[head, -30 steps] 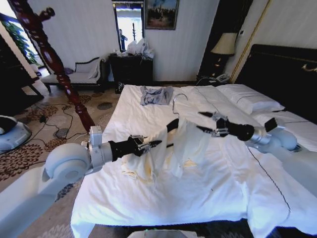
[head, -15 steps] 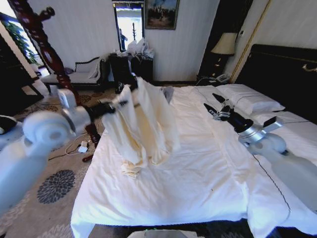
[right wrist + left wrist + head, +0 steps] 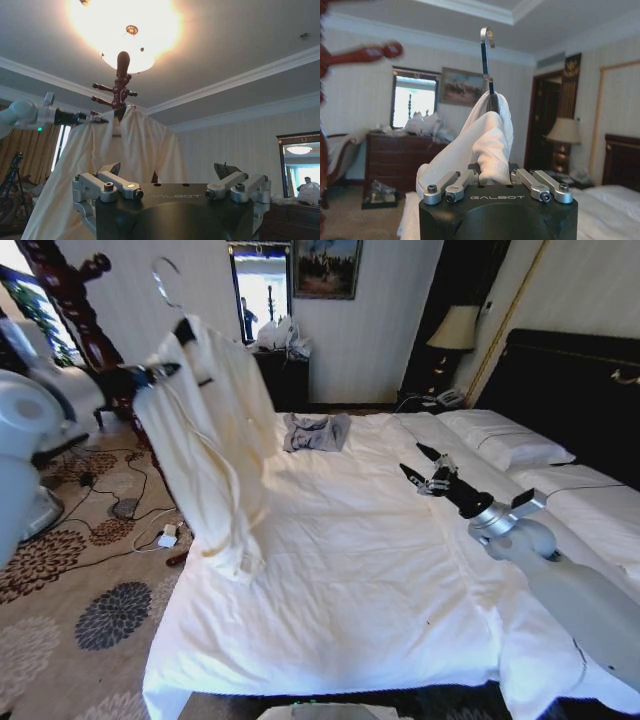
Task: Pick up the clothes from the bed and hang them on the clothes hanger.
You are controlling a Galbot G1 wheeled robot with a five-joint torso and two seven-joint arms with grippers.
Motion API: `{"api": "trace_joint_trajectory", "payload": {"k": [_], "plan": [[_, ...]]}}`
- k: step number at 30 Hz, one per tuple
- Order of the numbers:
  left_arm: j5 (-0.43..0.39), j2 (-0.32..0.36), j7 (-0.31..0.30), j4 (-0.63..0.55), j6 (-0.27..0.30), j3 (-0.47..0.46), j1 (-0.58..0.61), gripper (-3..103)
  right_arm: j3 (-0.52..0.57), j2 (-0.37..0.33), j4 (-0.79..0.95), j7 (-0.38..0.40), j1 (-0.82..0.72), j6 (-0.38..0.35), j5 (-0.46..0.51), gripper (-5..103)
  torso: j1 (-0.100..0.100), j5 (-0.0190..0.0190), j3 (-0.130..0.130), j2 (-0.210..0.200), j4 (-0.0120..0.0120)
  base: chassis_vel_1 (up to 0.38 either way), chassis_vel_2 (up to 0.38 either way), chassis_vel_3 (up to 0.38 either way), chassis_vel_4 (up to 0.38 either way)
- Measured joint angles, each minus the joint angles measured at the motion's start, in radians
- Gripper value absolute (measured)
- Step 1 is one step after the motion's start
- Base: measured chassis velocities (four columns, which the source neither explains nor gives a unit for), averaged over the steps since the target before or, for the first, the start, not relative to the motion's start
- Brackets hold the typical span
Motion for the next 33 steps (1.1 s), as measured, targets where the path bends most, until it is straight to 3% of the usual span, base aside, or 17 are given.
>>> {"api": "trace_joint_trajectory", "payload": {"k": [6, 11, 33], "plan": [[0.016, -0.043, 0.016, 0.148, 0.001, 0.074, -0.152, 22, 0.0, 0.02, -0.001, -0.009, -0.004, 0.005, -0.028, 100, 0.0, 0.0002, 0.0, 0.0, -0.0002, 0.0, 0.0, 0.0, 0.0], [0.042, -0.069, 0.021, 0.232, 0.001, 0.087, -0.193, 22, 0.002, 0.024, 0.002, -0.013, -0.013, 0.011, -0.041, 100, 0.0, 0.0001, 0.0, 0.0, -0.0002, 0.0, 0.0, 0.0, 0.0], [0.077, -0.043, 0.02, 0.309, -0.005, 0.043, -0.128, 22, 0.001, 0.026, 0.002, -0.022, -0.022, 0.018, -0.053, 100, 0.0, 0.0, 0.0, 0.0, 0.0002, 0.0, 0.0, 0.0, 0.0]]}}
